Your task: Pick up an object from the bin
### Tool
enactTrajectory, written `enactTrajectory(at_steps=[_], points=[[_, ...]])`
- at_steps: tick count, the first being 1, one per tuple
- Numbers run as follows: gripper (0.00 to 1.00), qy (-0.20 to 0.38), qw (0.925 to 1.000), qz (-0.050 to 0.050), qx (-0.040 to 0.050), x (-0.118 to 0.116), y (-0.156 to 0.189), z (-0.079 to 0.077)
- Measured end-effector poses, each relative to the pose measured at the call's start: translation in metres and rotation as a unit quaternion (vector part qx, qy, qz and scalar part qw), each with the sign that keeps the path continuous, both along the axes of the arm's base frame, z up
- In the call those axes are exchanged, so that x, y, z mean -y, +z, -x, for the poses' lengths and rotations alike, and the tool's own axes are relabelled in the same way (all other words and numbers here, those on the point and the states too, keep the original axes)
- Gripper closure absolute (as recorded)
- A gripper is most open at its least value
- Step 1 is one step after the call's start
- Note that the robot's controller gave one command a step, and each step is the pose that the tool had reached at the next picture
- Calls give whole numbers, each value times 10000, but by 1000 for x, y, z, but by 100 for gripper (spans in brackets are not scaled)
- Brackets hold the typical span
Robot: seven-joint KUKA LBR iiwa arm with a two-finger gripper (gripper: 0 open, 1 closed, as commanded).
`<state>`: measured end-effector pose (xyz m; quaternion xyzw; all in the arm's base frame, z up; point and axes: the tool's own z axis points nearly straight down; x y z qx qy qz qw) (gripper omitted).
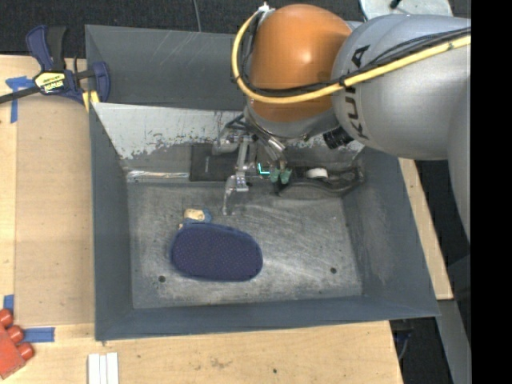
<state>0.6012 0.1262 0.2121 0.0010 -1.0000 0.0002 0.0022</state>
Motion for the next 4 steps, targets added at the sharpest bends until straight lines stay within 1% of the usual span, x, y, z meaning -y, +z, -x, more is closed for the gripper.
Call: enactTrajectory(at_steps=[1, 2, 3, 4], points=[[0, -1585, 9873, -32, 120, -17, -105, 11], [0, -1288, 9917, -18, 61, -47, -107, -13], [0, -462, 9989, 4, 28, -1, -64, 70], [0, 1045, 9943, -28, 217, -9, -120, 101]])
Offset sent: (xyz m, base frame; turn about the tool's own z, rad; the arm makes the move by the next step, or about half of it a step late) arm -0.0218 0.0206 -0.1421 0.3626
